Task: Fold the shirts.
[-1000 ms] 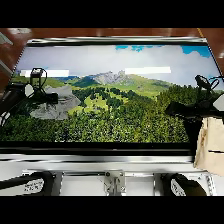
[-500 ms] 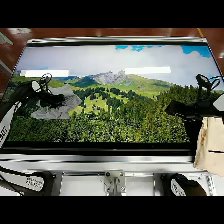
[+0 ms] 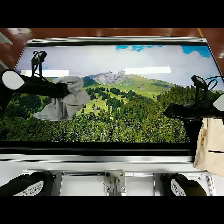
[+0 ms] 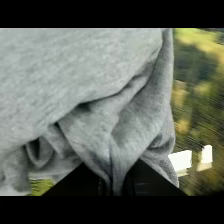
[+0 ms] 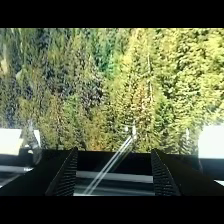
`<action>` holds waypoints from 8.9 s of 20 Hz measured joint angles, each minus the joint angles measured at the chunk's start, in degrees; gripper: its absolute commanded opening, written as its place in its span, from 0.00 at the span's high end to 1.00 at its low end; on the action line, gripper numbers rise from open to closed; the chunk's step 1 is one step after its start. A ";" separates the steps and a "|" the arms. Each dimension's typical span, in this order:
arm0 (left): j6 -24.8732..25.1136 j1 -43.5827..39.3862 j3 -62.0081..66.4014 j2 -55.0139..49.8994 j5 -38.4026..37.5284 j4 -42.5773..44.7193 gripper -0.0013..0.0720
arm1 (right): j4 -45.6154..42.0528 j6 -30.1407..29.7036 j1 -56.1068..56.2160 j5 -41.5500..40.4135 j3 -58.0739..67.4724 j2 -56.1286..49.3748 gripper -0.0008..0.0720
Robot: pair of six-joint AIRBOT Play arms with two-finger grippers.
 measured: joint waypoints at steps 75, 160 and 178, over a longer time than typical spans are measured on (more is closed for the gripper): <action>9.86 4.90 -29.88 -2.58 8.39 -23.43 0.93 | 27.28 -9.07 0.00 -8.94 -36.50 -5.22 0.49; 16.68 11.06 -28.44 -19.69 12.70 -42.60 0.93 | 7.17 -8.63 -20.37 -4.13 2.08 -20.28 0.03; 22.10 12.28 -27.26 1.46 11.61 -47.34 0.93 | 15.89 -9.81 -8.17 -26.53 -6.23 -30.75 0.90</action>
